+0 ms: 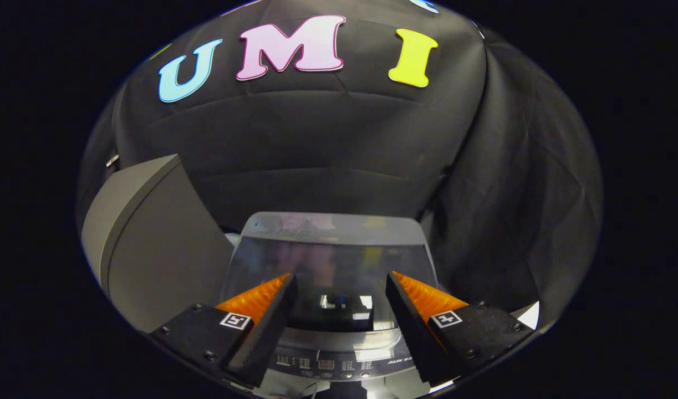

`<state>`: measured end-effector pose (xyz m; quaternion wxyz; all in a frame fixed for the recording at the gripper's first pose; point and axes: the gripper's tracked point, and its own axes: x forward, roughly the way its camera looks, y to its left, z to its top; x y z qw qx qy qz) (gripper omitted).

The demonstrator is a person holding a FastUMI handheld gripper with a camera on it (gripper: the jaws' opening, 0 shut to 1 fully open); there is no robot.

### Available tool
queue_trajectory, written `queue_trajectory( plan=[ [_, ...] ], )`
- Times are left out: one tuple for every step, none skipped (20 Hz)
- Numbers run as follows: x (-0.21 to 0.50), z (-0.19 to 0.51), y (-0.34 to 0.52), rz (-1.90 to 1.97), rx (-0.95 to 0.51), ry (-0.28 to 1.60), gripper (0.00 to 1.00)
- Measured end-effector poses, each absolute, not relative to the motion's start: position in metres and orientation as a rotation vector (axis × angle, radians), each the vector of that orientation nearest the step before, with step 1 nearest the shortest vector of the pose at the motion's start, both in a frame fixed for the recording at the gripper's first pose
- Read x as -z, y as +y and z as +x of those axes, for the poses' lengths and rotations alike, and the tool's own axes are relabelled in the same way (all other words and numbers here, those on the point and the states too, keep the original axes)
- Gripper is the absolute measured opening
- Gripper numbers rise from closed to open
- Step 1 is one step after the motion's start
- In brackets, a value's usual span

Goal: Put the clothes into the washing machine and then close the washing machine lid.

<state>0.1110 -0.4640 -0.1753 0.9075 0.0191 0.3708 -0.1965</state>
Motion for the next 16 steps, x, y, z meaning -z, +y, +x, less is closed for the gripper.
queue_trajectory(
  plan=[
    [0.169,0.113,-0.462,0.041,0.404,0.756,1.0],
    [0.159,0.118,-0.458,0.045,0.394,0.737,1.0],
    [0.152,0.117,-0.458,0.044,0.389,0.711,1.0],
    [0.144,0.119,-0.456,0.04,0.384,0.677,1.0],
    [0.137,0.121,-0.455,0.041,0.377,0.639,1.0],
    [0.127,0.126,-0.448,0.042,0.371,0.597,1.0],
    [0.115,0.127,-0.433,0.043,0.361,0.557,1.0],
    [0.099,0.13,-0.422,0.044,0.356,0.517,1.0],
    [0.081,0.135,-0.414,0.052,0.347,0.47,1.0],
    [0.063,0.141,-0.407,0.062,0.341,0.422,1.0],
    [0.044,0.145,-0.395,0.068,0.331,0.376,1.0],
    [0.027,0.145,-0.388,0.071,0.324,0.338,1.0],
    [0.01,0.146,-0.381,0.069,0.32,0.302,1.0],
    [-0.007,0.15,-0.374,0.069,0.312,0.267,1.0],
    [-0.023,0.154,-0.365,0.072,0.3,0.231,1.0],
    [-0.037,0.155,-0.356,0.078,0.285,0.2,1.0]
  ],
)
